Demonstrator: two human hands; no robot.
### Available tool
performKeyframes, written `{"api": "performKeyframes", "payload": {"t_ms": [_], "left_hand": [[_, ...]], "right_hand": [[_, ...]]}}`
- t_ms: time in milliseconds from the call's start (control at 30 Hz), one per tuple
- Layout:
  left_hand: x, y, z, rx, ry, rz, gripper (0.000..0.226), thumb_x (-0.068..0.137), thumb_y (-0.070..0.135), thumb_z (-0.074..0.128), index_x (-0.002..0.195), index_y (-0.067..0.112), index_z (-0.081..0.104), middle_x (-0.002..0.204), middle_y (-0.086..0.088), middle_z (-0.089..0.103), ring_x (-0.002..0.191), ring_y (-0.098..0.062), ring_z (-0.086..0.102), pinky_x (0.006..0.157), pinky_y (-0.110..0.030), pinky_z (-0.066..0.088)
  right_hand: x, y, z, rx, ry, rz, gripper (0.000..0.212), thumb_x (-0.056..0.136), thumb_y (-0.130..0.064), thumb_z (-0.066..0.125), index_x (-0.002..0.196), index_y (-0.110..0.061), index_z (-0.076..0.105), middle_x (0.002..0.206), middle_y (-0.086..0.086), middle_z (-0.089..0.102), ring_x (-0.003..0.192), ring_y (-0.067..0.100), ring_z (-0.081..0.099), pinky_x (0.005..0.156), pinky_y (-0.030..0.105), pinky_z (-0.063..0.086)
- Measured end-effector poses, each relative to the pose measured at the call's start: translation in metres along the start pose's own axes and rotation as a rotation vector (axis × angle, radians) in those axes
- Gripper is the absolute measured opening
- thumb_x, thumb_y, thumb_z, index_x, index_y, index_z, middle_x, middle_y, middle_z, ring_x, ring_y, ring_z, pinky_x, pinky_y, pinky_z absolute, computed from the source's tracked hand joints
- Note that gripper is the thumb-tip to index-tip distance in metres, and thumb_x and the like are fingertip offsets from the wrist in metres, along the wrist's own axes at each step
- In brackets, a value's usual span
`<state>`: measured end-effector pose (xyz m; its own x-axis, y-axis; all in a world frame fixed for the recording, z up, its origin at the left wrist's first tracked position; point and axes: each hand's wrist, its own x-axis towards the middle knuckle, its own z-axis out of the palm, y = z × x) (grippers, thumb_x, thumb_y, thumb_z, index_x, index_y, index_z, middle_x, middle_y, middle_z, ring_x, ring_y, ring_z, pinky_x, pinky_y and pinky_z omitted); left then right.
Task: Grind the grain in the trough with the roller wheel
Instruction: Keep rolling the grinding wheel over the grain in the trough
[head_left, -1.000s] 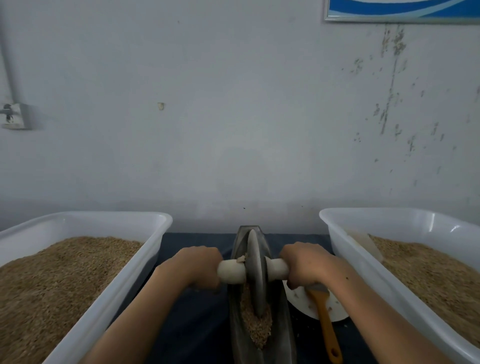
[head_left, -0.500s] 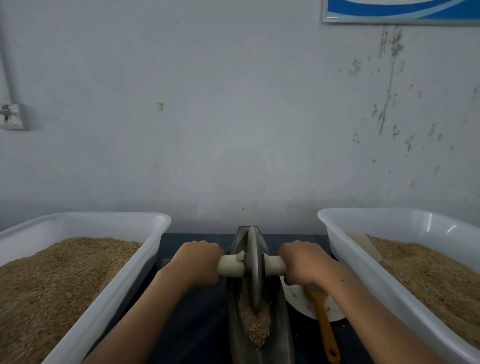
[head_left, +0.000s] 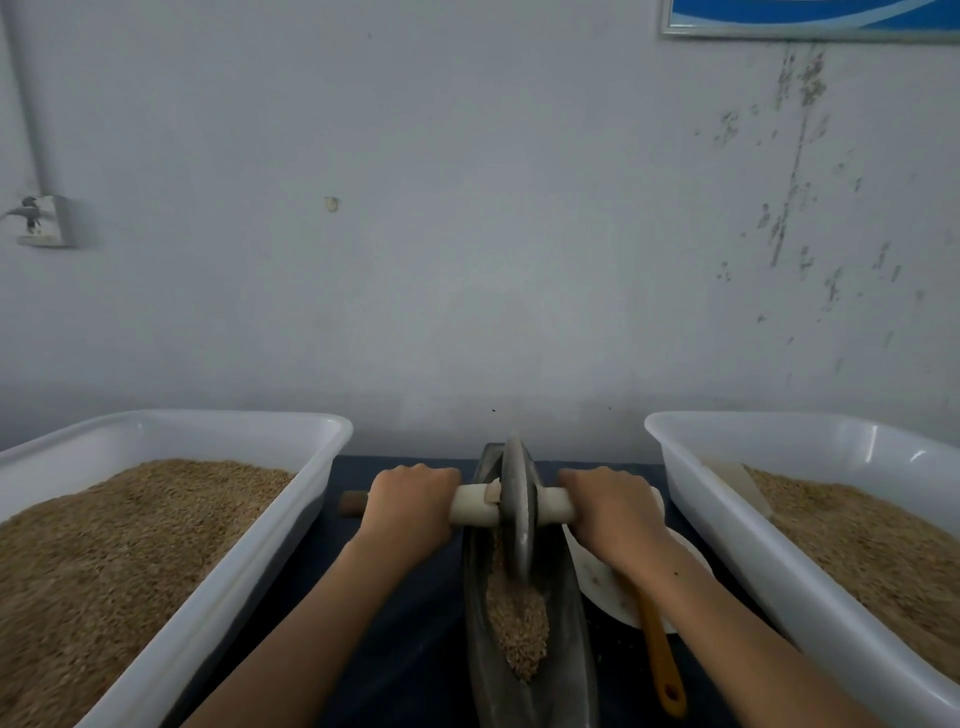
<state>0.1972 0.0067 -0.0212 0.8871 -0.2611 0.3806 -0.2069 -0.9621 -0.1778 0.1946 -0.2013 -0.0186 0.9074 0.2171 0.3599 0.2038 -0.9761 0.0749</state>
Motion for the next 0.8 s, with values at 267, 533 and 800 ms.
{"api": "performKeyframes", "payload": {"t_ms": [267,533,800], "left_hand": [[0.003,-0.011,-0.013,-0.159,-0.463,0.061,0.043,0.076,0.034,0.071,0.115,0.020,0.059,0.104,-0.001,0.065,0.090,-0.017,0.059,0.074,-0.029,0.043],[0.001,-0.001,-0.007,0.021,-0.134,0.009,0.032,0.085,0.035,0.060,0.113,0.022,0.055,0.106,0.000,0.063,0.094,-0.019,0.060,0.070,-0.029,0.037],[0.003,-0.002,-0.004,0.012,-0.117,0.047,0.031,0.086,0.033,0.060,0.114,0.022,0.055,0.106,0.000,0.063,0.096,-0.018,0.060,0.075,-0.029,0.041]], "right_hand": [[0.003,0.006,-0.022,0.007,-0.465,-0.086,0.036,0.080,-0.022,0.069,0.115,-0.018,0.060,0.100,0.001,0.064,0.084,0.017,0.059,0.066,0.027,0.041],[0.003,0.005,-0.009,-0.009,-0.216,-0.041,0.019,0.084,-0.020,0.061,0.102,-0.022,0.060,0.096,-0.001,0.065,0.082,0.018,0.058,0.066,0.027,0.037],[0.002,0.006,-0.004,0.000,-0.135,-0.042,0.014,0.085,-0.021,0.059,0.099,-0.023,0.058,0.100,0.000,0.066,0.088,0.019,0.061,0.069,0.029,0.037]]}}
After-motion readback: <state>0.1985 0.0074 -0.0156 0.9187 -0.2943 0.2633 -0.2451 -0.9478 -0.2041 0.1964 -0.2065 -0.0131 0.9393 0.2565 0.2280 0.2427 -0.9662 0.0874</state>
